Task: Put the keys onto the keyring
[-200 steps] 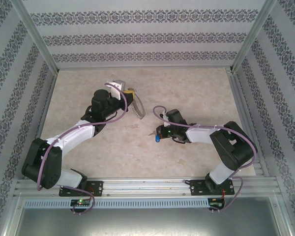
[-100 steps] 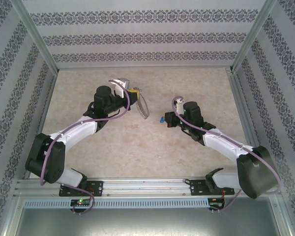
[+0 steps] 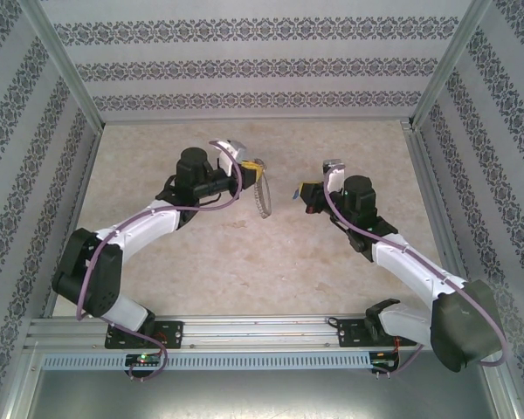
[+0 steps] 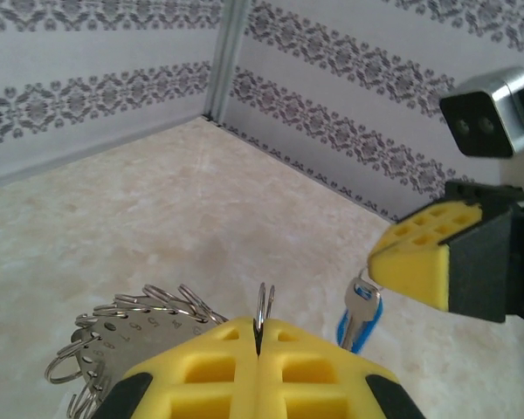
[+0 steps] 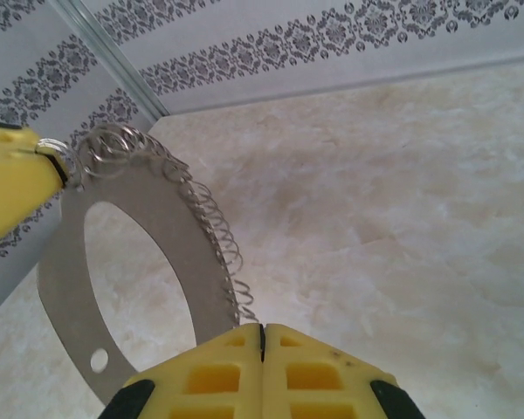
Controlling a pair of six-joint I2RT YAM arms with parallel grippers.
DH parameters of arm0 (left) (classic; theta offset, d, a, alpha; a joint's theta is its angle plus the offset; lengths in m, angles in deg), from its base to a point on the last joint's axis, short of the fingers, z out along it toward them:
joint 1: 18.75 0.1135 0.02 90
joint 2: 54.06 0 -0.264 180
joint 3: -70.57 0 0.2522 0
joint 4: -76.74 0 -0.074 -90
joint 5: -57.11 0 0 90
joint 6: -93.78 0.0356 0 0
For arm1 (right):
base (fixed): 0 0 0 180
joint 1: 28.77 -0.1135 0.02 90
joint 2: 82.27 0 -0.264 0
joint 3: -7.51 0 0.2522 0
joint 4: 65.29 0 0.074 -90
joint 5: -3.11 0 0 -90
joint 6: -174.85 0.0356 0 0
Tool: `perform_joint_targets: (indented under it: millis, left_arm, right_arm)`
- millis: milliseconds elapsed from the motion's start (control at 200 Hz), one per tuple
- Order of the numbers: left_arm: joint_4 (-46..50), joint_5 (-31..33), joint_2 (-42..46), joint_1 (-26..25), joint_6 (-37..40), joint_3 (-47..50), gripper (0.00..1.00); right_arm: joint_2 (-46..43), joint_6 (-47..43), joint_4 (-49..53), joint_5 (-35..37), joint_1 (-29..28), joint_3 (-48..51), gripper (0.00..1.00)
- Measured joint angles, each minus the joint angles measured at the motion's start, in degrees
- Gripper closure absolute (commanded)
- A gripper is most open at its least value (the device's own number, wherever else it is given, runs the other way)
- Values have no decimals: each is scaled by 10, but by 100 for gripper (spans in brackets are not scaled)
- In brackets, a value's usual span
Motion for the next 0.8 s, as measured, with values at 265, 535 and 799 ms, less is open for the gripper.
perform_joint_targets:
  millis: [265, 535, 799]
  left_arm:
    - [29, -13, -6, -32, 78, -9, 100]
    - [54, -6, -6, -63, 144, -11, 100]
    - [56, 15, -6, -67, 160, -11, 100]
  right_arm:
    - [0, 0, -50, -24, 15, 0, 100]
    - [0, -3, -91, -95, 15, 0, 100]
    - [-1, -3, -108, -129, 14, 0, 100]
